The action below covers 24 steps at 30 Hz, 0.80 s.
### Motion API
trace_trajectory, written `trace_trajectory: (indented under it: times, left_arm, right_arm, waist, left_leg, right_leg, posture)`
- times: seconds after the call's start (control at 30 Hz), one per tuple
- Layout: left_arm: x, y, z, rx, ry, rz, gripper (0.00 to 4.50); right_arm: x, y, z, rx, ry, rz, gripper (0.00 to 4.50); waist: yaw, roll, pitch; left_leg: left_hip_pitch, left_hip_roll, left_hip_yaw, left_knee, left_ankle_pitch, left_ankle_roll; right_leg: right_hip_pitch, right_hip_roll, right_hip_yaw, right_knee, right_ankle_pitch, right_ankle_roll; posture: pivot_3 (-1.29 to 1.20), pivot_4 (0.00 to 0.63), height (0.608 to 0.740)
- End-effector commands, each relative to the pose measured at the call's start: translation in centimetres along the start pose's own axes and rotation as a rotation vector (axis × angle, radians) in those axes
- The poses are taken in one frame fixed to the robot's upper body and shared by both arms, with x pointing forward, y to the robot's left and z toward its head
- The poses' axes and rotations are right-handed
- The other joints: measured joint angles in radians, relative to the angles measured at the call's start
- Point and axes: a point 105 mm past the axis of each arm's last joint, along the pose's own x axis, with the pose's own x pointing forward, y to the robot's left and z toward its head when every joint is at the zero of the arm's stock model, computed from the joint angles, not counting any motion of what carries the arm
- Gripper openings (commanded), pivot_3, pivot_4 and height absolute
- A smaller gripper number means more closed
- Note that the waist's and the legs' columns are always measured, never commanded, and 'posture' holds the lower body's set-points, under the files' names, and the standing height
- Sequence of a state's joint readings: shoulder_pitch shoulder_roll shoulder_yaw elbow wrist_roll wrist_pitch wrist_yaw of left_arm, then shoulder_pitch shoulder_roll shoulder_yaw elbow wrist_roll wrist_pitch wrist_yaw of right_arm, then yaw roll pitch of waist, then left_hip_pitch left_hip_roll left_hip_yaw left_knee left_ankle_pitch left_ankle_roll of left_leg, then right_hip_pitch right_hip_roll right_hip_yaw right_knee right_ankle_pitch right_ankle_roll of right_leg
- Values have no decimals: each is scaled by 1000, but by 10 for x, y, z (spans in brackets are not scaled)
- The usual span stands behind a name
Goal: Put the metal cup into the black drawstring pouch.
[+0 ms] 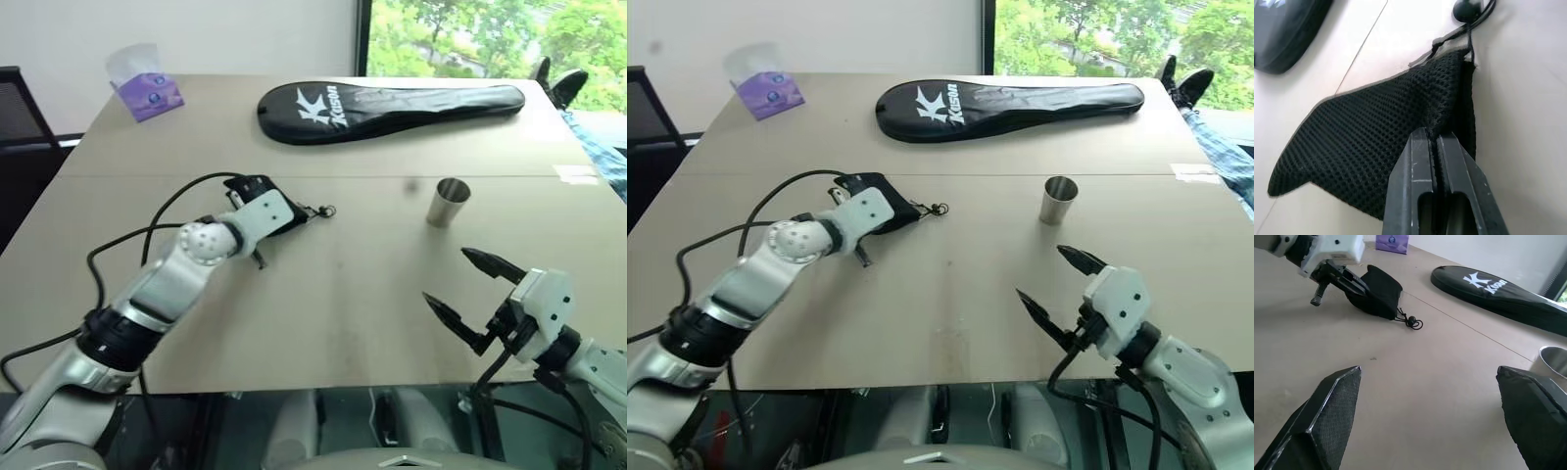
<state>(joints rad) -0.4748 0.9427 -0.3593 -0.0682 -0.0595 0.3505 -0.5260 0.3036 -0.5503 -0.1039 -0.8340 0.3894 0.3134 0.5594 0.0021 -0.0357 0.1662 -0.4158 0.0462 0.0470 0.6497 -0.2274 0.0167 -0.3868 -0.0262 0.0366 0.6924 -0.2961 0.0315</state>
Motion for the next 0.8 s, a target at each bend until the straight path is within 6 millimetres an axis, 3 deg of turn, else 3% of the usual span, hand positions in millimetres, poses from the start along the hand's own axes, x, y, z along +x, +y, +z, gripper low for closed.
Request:
trace_trajectory:
  times: [0.03, 0.1, 0.23, 0.43, 0.57, 0.8]
  left_arm:
    - [-13, 19, -15, 8, -26, 15, 52]
    - [-17, 17, -13, -67, -55, -7, 928]
    - [-26, 10, 1, -46, -67, 54, 2623]
    - [-30, -8, 26, -4, 35, 169, 2623]
    - [-30, 0, 24, 97, 234, 307, 2623]
    - [-19, -2, 21, 145, 375, 315, 2623]
  right_arm:
    - [3, 1, 8, -22, -44, 5, 4500]
    - [2, 1, 7, -20, -44, 7, 4500]
    - [1, 1, 4, -12, -40, 14, 4500]
    - [4, 2, 3, -1, -44, 26, 4500]
    - [4, 4, 4, 0, -43, 39, 4500]
    - [2, 2, 3, -4, -30, 45, 4500]
  waist:
    - [9, 0, 0]
    - [11, 0, 0]
    - [13, 0, 0]
    - [9, 0, 0]
    - [11, 0, 0]
    - [9, 0, 0]
  left_leg:
    - [0, 0, 0, 0, 0, 0]
    - [-1, -1, 1, 0, -1, 1]
    - [-2, -1, -1, 0, -1, 1]
    - [-2, -1, -1, 1, -1, 1]
    - [-1, -1, -2, 2, -1, 1]
    - [-1, -3, -2, 2, -1, 1]
  right_leg:
    - [0, 0, 0, -1, 0, 0]
    - [0, 0, -3, -1, 0, 0]
    - [0, -1, -7, -2, 0, 1]
    - [1, 2, -7, -1, 0, 1]
    - [1, 7, -5, 1, 0, 1]
    - [1, 8, -4, 1, 0, 1]
  posture:
    - [0, 150, 740]
    - [0, 150, 740]
    - [0, 150, 740]
    - [0, 150, 740]
    - [0, 150, 740]
    - [0, 150, 740]
